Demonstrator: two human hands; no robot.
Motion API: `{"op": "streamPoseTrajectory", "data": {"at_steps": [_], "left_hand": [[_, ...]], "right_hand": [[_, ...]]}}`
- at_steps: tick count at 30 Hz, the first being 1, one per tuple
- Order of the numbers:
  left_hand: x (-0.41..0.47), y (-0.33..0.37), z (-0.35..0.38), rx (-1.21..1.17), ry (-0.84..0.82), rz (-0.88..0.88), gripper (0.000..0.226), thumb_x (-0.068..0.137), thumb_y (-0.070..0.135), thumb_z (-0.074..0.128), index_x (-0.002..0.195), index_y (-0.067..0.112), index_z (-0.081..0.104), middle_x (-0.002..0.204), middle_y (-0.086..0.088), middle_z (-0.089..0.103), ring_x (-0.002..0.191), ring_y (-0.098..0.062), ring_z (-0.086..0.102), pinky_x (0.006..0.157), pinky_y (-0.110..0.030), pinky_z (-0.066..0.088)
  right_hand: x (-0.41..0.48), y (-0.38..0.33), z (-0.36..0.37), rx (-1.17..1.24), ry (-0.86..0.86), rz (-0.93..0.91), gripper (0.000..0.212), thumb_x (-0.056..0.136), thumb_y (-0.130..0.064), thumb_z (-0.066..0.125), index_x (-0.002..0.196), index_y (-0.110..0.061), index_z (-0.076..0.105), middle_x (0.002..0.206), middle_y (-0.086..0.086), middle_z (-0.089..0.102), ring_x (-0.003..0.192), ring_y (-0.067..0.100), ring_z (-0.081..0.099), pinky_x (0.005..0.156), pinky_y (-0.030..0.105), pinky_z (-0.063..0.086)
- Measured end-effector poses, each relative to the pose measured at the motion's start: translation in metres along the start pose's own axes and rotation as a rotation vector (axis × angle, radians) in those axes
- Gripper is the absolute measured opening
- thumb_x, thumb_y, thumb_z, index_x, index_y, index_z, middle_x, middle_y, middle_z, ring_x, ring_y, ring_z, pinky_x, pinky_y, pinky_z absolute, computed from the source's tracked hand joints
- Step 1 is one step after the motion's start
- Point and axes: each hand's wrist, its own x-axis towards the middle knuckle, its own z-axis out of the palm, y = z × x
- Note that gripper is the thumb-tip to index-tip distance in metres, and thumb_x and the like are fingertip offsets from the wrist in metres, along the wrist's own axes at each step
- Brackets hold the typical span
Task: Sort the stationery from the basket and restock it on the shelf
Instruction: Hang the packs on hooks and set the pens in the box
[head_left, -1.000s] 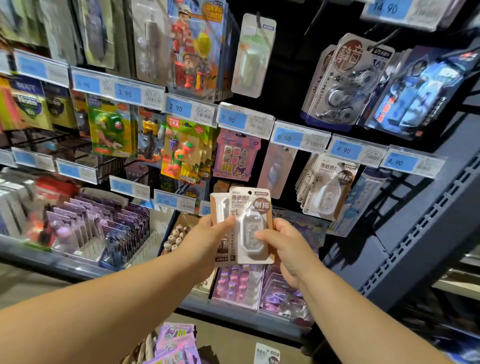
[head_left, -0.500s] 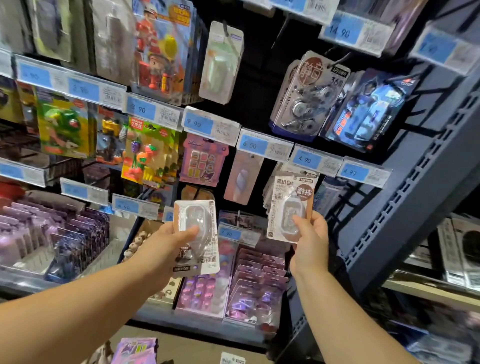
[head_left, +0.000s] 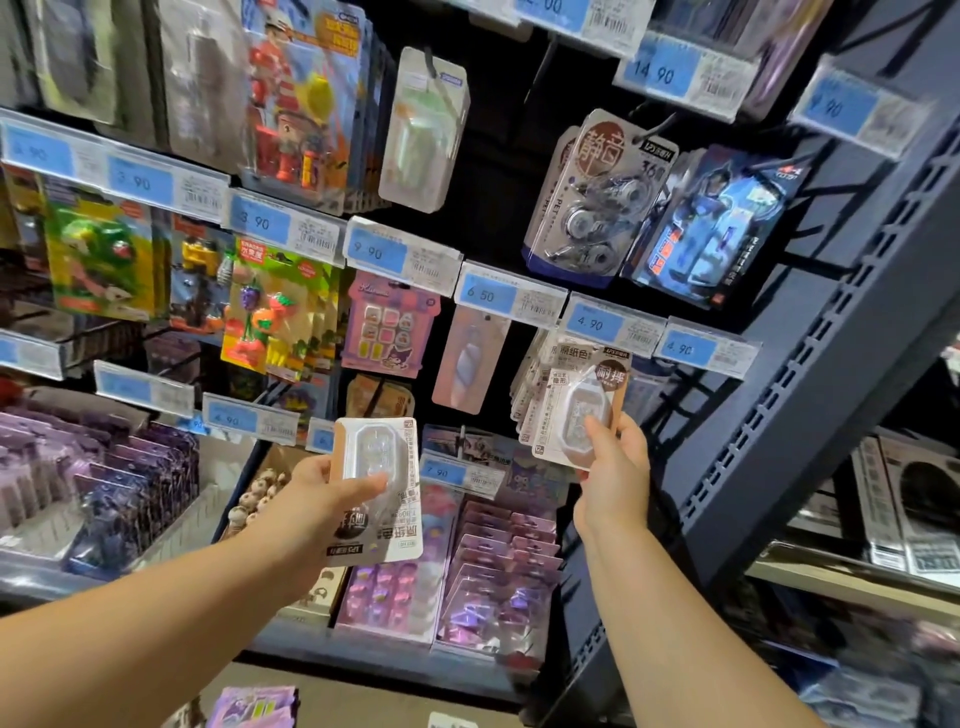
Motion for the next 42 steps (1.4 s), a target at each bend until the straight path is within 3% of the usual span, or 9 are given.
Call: {"op": "streamPoseTrajectory", "data": {"at_steps": [10, 14, 19, 22, 26, 28, 31, 37, 42], "left_hand": [[0.002, 0.000, -0.006, -0.012, 0.002, -0.005, 0.042, 0.087, 0.014, 0.070, 0.122, 0.012, 0.048, 0.103, -0.018, 0.069, 0.071, -0.029, 0.068, 0.054, -0.037, 0.053], [0.005, 0.001, -0.007, -0.022, -0.002, -0.007, 0.049, 0.086, 0.015, 0.072, 0.127, 0.012, 0.044, 0.108, -0.019, 0.067, 0.073, -0.030, 0.068, 0.054, -0.036, 0.052], [0.002, 0.003, -0.004, 0.028, -0.034, -0.020, 0.042, 0.088, 0.014, 0.069, 0.124, 0.011, 0.046, 0.106, -0.015, 0.064, 0.076, -0.026, 0.067, 0.051, -0.032, 0.053], [0.002, 0.003, -0.007, 0.052, -0.093, -0.022, 0.044, 0.087, 0.013, 0.070, 0.124, 0.013, 0.046, 0.112, -0.014, 0.063, 0.088, -0.027, 0.066, 0.066, -0.040, 0.056], [-0.002, 0.007, -0.008, 0.154, -0.228, -0.006, 0.036, 0.087, 0.010, 0.069, 0.117, 0.017, 0.051, 0.108, -0.010, 0.064, 0.086, -0.021, 0.064, 0.064, -0.030, 0.051], [-0.005, 0.008, -0.006, 0.176, -0.324, -0.026, 0.039, 0.085, 0.006, 0.069, 0.119, 0.018, 0.055, 0.100, -0.009, 0.069, 0.077, -0.022, 0.067, 0.057, -0.031, 0.051], [-0.008, 0.004, -0.003, 0.222, -0.410, -0.053, 0.043, 0.081, 0.003, 0.072, 0.120, 0.017, 0.062, 0.088, -0.005, 0.071, 0.073, -0.021, 0.065, 0.057, -0.030, 0.049], [-0.009, 0.002, 0.003, 0.046, -0.302, -0.088, 0.034, 0.072, 0.004, 0.074, 0.103, 0.010, 0.063, 0.084, -0.007, 0.074, 0.069, -0.018, 0.070, 0.053, -0.026, 0.053], [-0.010, -0.002, 0.013, -0.132, -0.263, -0.115, 0.029, 0.076, 0.006, 0.074, 0.100, 0.012, 0.059, 0.089, -0.005, 0.075, 0.078, -0.016, 0.072, 0.067, -0.025, 0.057]], "right_hand": [[-0.002, 0.010, 0.006, 0.010, 0.016, 0.026, 0.031, 0.094, -0.017, 0.059, 0.124, -0.024, 0.063, 0.115, -0.001, 0.070, 0.106, 0.020, 0.066, 0.095, 0.039, 0.052], [0.005, 0.007, 0.009, -0.089, 0.058, 0.003, 0.027, 0.094, -0.023, 0.060, 0.121, -0.022, 0.063, 0.110, -0.006, 0.069, 0.097, 0.012, 0.067, 0.071, 0.021, 0.048], [0.008, 0.005, 0.014, -0.402, 0.297, 0.034, 0.046, 0.082, -0.034, 0.074, 0.116, -0.015, 0.050, 0.116, 0.000, 0.048, 0.096, 0.019, 0.053, 0.077, 0.032, 0.041], [-0.011, 0.003, 0.021, -0.570, 0.282, -0.073, 0.050, 0.082, -0.031, 0.071, 0.119, -0.019, 0.040, 0.124, 0.003, 0.039, 0.109, 0.025, 0.044, 0.082, 0.037, 0.041], [-0.038, 0.000, 0.037, -0.591, -0.298, -0.216, 0.023, 0.088, -0.030, 0.066, 0.106, -0.024, 0.052, 0.104, -0.004, 0.055, 0.099, 0.016, 0.055, 0.072, 0.023, 0.042], [-0.050, -0.001, 0.042, -0.622, -0.670, -0.146, 0.032, 0.088, -0.032, 0.068, 0.117, -0.029, 0.054, 0.112, -0.008, 0.057, 0.104, 0.008, 0.056, 0.077, 0.013, 0.045], [-0.058, 0.002, 0.042, -0.652, -0.832, -0.071, 0.052, 0.081, -0.031, 0.076, 0.124, -0.040, 0.049, 0.117, -0.009, 0.059, 0.104, 0.006, 0.061, 0.076, 0.014, 0.048], [-0.054, 0.000, 0.032, -0.349, -0.665, 0.047, 0.039, 0.082, -0.007, 0.074, 0.116, -0.021, 0.059, 0.103, 0.006, 0.070, 0.085, 0.014, 0.071, 0.072, 0.025, 0.056], [-0.047, 0.003, 0.026, -0.265, -0.396, 0.073, 0.025, 0.084, -0.018, 0.073, 0.087, -0.015, 0.049, 0.092, 0.004, 0.055, 0.079, 0.018, 0.054, 0.073, 0.028, 0.044]]}}
